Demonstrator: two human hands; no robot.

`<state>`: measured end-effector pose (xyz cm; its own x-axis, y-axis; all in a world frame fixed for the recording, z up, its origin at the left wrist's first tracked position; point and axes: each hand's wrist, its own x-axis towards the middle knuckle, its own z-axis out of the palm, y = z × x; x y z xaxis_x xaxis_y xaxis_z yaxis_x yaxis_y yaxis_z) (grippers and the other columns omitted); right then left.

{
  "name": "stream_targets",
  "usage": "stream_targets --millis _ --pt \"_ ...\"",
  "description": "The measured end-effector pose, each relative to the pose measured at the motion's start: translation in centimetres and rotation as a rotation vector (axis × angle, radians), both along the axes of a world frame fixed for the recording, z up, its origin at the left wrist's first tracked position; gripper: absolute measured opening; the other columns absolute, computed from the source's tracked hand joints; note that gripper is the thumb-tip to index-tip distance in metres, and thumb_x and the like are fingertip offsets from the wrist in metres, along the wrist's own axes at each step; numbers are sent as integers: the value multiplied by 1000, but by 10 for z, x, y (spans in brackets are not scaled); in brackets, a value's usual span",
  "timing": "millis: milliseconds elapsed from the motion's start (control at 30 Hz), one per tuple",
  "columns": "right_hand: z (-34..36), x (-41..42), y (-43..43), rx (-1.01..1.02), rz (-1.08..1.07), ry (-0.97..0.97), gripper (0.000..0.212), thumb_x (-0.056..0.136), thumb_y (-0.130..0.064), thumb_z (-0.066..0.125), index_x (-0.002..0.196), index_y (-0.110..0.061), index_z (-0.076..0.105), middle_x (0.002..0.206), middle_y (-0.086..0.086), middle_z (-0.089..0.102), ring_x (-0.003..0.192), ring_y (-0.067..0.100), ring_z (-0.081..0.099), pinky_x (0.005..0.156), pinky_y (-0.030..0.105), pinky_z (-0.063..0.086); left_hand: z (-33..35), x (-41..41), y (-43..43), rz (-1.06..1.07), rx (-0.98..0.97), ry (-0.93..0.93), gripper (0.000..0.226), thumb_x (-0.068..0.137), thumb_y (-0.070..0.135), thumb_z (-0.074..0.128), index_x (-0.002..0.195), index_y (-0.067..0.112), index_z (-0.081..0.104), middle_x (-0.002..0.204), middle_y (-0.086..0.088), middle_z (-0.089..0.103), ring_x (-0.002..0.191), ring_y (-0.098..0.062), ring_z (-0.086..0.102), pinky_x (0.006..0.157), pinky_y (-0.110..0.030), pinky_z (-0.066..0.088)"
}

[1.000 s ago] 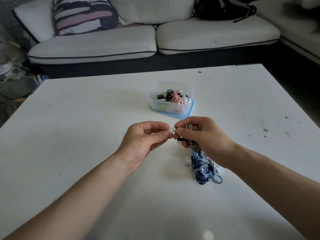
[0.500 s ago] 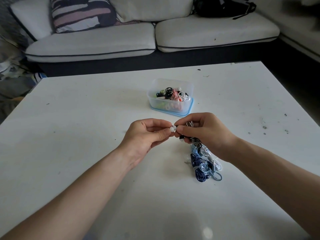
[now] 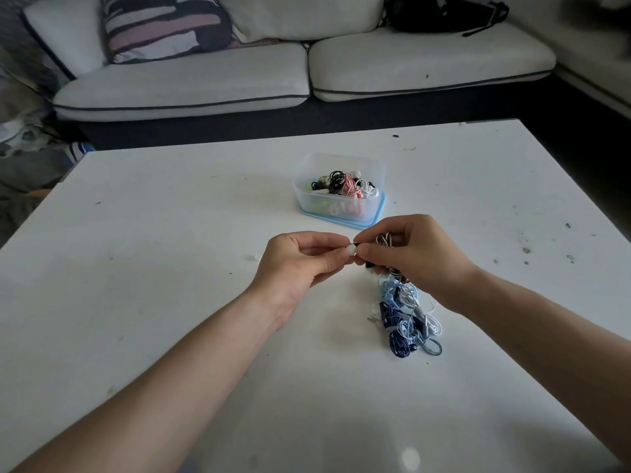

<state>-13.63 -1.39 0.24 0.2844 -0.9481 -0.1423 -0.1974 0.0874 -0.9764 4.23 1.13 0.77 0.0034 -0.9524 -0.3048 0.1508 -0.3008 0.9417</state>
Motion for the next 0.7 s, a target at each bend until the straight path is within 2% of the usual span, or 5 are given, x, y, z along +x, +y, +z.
stream_targets --millis 133,267,400,600,700 --pt "2 -5 -4 42 65 -18 7 89 -8 71 93 -7 77 79 11 75 60 12 61 57 20 48 0 2 -2 -36 -26 29 25 57 13 79 82 10 73 81 -14 76 83 -22 75 68 -18 54" --pt "1 -5 -4 40 46 -25 6 89 -7 72 92 -7 77 78 11 74 59 12 61 58 20 48 -2 1 -3 -45 -33 8 22 62 10 80 83 10 73 81 -13 76 83 -22 75 68 -18 54" --pt "0 -2 -3 0 10 3 3 85 -12 76 87 -12 77 78 11 75 67 18 64 68 31 54 -3 1 -3 -37 -32 -15 17 67 8 80 82 11 73 82 -14 76 84 -22 75 70 -19 54" --pt "3 -6 -4 40 60 -17 6 88 -8 72 92 -9 78 79 12 75 61 13 61 58 20 48 -2 1 -5 -50 -39 -7 24 61 11 81 84 10 73 82 -14 76 84 -24 75 75 -22 56" --pt "2 -7 -4 34 74 -3 5 87 -8 74 90 -9 78 79 11 75 65 15 61 61 22 50 -4 1 -4 -59 -27 -28 19 69 6 80 86 9 74 84 -15 76 85 -24 75 72 -20 55"
